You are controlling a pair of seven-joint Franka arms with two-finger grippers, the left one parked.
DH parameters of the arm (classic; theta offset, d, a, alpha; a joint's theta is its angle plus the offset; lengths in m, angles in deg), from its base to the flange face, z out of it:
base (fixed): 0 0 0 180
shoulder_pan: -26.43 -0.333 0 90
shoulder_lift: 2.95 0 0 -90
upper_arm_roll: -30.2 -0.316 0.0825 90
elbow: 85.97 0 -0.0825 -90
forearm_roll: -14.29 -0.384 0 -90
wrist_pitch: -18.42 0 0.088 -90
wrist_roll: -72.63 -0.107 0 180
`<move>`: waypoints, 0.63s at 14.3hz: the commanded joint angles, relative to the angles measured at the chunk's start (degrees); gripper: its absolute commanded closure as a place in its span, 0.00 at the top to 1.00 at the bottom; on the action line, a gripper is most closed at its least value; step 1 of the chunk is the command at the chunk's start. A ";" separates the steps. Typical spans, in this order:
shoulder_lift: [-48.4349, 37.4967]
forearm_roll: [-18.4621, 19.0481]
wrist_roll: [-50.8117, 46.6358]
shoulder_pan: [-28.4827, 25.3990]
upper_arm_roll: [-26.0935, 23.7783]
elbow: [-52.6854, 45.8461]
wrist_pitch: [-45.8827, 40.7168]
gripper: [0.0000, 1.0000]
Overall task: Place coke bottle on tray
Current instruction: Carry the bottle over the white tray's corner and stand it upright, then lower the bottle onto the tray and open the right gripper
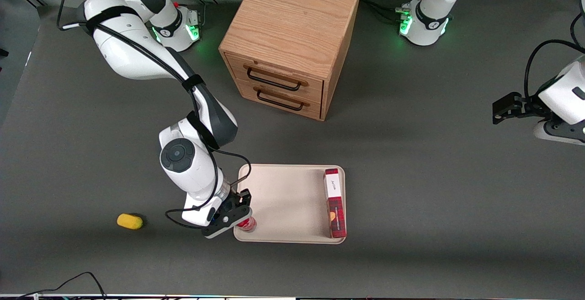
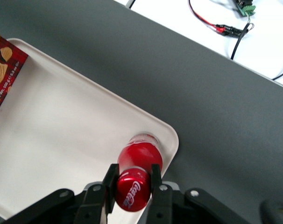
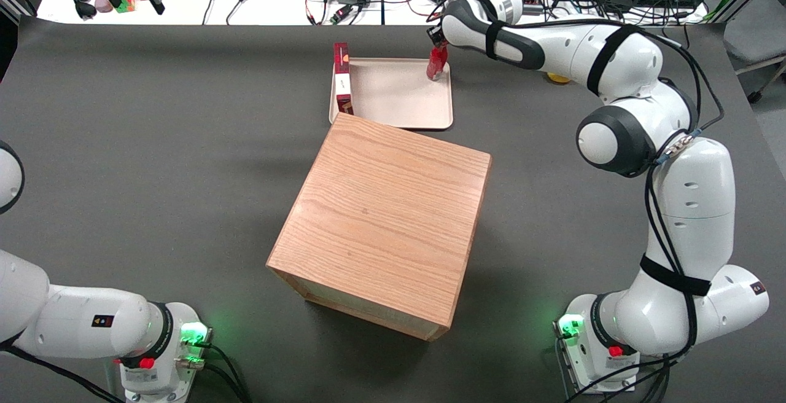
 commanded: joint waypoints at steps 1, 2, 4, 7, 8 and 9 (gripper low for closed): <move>1.28 1.54 -3.37 -0.52 0.15 -2.05 -0.15 0.15; 1.28 1.54 -3.90 -0.52 0.15 -1.96 -0.15 0.30; 1.28 1.54 -5.05 -0.52 0.15 -1.96 -0.15 0.81; 1.10 1.54 -6.80 -0.60 0.06 -2.04 -0.24 1.00; 0.40 1.46 -7.07 -0.52 -0.03 -2.04 -0.76 1.00; -0.73 1.28 -7.07 -0.34 -0.38 -2.04 -1.64 1.00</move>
